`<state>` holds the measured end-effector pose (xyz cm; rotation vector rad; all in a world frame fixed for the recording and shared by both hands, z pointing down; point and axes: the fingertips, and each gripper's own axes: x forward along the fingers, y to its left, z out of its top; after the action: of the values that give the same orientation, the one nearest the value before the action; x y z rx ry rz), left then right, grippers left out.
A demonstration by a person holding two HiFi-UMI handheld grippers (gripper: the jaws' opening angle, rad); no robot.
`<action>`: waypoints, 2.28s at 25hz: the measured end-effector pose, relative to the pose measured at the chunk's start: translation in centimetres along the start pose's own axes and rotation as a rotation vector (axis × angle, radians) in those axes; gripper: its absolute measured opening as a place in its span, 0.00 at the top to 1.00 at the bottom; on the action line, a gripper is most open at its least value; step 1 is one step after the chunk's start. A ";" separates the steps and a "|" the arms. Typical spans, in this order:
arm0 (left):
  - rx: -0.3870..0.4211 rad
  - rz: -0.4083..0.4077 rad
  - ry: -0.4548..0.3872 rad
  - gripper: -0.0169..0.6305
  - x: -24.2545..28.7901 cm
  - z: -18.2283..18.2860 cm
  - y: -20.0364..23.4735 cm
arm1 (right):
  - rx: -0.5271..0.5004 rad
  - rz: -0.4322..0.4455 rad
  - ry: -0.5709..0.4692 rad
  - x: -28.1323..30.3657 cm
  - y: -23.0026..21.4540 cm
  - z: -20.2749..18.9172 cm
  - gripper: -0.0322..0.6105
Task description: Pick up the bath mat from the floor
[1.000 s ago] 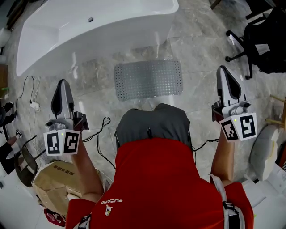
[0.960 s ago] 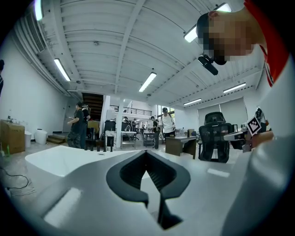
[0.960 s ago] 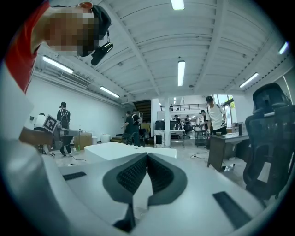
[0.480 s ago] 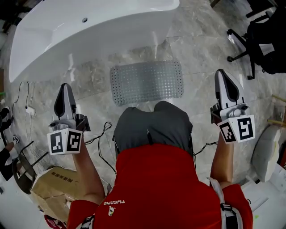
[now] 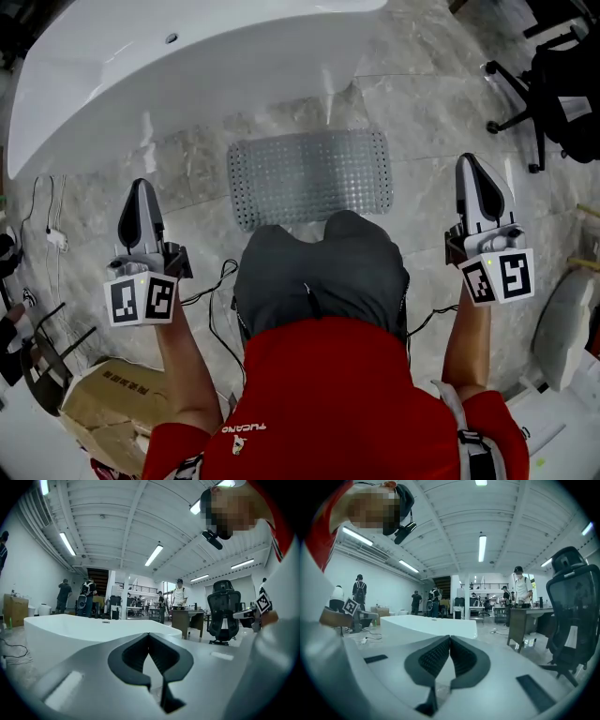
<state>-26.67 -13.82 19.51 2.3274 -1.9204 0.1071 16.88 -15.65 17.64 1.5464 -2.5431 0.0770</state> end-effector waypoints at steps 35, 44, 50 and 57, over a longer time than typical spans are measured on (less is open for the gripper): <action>-0.015 0.009 0.111 0.93 4.8 -25.5 4.6 | 0.012 -0.035 0.067 6.4 -0.4 -22.1 0.89; -0.087 -0.012 0.186 0.77 6.3 -32.6 5.6 | 0.035 -0.025 0.188 7.7 -1.2 -30.2 0.74; -0.127 -0.001 0.259 0.68 7.0 -37.8 6.8 | 0.072 -0.040 0.283 8.8 -2.3 -36.3 0.68; -0.126 0.008 0.397 0.63 8.1 -44.4 7.6 | 0.125 -0.058 0.382 9.5 -3.4 -42.3 0.63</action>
<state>-31.53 -16.91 64.92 2.0314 -1.6883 0.4034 20.41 -20.14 60.73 1.4788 -2.2286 0.4832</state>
